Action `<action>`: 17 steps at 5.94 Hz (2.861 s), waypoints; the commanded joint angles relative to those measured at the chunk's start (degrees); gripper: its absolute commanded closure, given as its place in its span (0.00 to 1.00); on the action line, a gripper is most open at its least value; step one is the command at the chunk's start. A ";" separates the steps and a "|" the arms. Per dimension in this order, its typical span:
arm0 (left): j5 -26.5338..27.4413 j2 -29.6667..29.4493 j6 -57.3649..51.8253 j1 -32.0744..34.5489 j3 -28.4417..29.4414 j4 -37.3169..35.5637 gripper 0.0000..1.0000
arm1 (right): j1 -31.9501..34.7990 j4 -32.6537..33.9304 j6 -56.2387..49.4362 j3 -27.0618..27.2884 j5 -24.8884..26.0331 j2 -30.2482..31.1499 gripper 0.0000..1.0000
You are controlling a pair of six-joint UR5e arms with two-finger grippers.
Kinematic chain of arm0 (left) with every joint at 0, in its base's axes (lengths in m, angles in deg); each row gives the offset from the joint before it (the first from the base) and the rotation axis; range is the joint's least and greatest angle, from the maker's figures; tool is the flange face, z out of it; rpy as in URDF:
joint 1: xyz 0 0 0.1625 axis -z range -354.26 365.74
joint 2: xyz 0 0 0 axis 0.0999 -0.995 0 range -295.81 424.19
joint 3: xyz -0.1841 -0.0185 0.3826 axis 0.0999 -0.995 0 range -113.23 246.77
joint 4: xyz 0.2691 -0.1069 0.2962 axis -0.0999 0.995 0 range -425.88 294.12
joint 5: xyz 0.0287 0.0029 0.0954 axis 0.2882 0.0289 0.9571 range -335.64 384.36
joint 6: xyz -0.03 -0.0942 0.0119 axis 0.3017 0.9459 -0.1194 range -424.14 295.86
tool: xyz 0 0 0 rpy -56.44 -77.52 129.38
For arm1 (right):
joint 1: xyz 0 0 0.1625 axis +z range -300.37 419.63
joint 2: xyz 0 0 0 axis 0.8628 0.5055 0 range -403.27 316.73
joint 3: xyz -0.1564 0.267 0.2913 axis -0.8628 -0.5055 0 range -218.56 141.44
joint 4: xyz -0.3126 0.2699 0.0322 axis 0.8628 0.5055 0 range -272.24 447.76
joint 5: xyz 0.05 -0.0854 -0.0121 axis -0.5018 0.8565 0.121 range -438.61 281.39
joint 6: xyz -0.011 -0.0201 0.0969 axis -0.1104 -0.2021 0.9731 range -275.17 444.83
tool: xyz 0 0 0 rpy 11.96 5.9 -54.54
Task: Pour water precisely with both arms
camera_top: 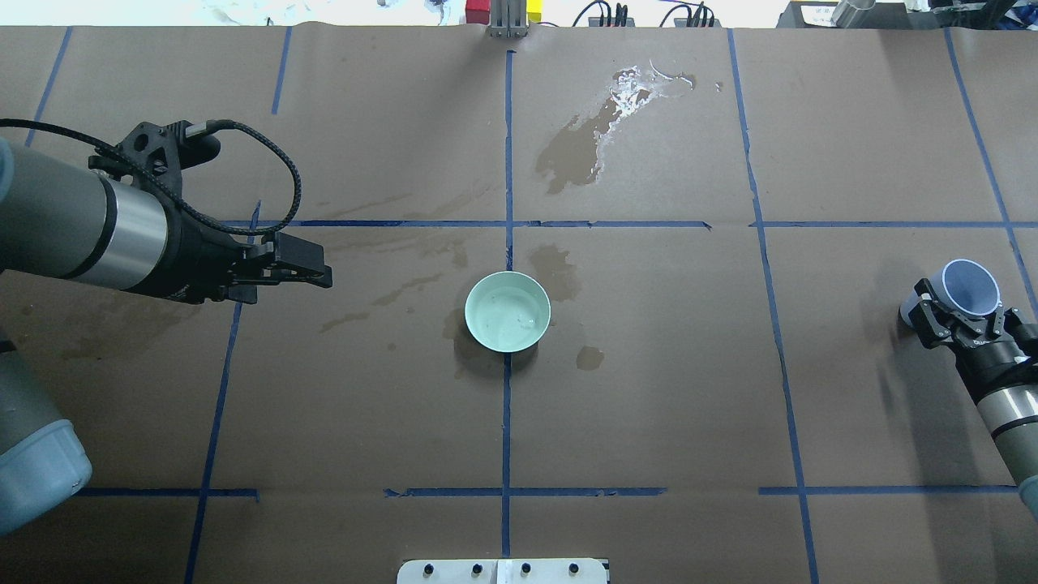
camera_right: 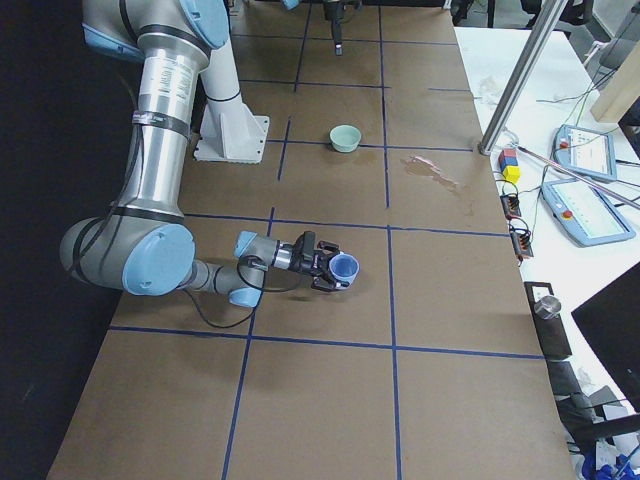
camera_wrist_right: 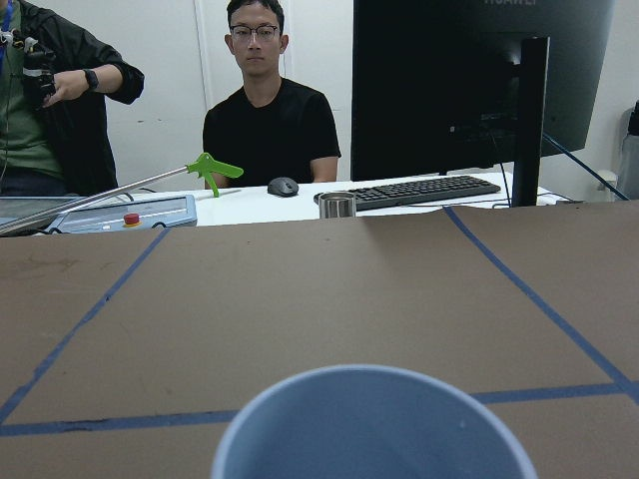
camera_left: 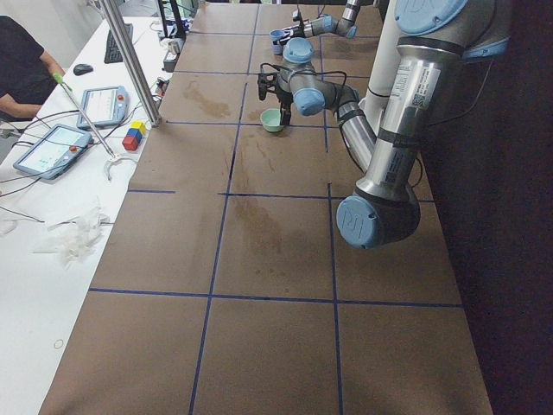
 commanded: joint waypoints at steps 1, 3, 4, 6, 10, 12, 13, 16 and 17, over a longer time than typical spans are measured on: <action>0.05 0.00 0.00 0.01 -0.30 -0.26 0.00 | 0.11 -0.09 -0.14 -0.03 -0.13 0.13 0.00; 0.05 0.00 0.00 -0.07 -0.57 -0.35 0.00 | 0.20 -0.44 -0.67 0.67 -0.13 0.66 0.00; 0.05 0.09 0.00 -0.07 -0.48 -0.44 0.00 | 0.38 -1.83 -0.93 0.85 -0.21 0.92 0.00; 0.05 0.44 0.00 -0.25 -0.48 -0.44 0.00 | 1.43 -2.20 -2.16 1.72 -0.22 1.36 0.00; -0.04 0.44 0.00 -0.33 -0.48 -0.44 0.00 | 4.59 -6.59 -6.11 4.01 -2.31 2.94 0.00; 0.83 -1.82 3.83 -4.34 1.53 -0.44 0.00 | 10.10 -6.59 -9.09 6.46 -9.32 4.26 0.00; 5.54 -2.45 6.22 -8.38 2.24 -0.44 0.00 | 18.31 -6.68 -12.59 7.17 -19.88 3.83 0.00; 8.47 -15.42 6.33 -10.79 18.97 -1.32 0.00 | 52.10 0.12 -21.89 8.85 -65.16 0.33 0.00; 8.40 -17.03 6.24 -10.97 21.90 -1.23 0.00 | 61.98 7.48 -31.77 8.94 -77.61 -2.56 0.00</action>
